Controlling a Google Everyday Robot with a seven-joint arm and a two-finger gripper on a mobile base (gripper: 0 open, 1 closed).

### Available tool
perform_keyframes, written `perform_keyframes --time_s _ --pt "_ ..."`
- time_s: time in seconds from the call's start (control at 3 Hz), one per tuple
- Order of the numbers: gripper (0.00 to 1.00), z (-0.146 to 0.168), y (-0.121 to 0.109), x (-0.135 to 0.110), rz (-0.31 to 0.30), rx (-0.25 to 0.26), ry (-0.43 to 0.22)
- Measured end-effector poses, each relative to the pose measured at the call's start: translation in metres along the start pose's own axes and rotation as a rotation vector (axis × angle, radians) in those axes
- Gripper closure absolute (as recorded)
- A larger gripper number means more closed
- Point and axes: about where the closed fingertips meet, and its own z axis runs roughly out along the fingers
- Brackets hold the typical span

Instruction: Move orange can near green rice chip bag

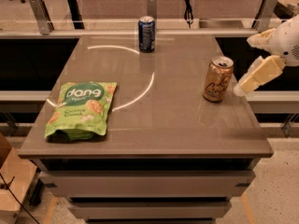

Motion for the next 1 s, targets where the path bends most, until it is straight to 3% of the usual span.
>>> perform_keyframes --time_s 0.67,1.0 --pt "0.0 0.046 -0.013 -0.012 0.037 -0.014 -0.122" --pt "0.17 0.066 -0.017 -0.012 0.058 -0.029 -0.133"
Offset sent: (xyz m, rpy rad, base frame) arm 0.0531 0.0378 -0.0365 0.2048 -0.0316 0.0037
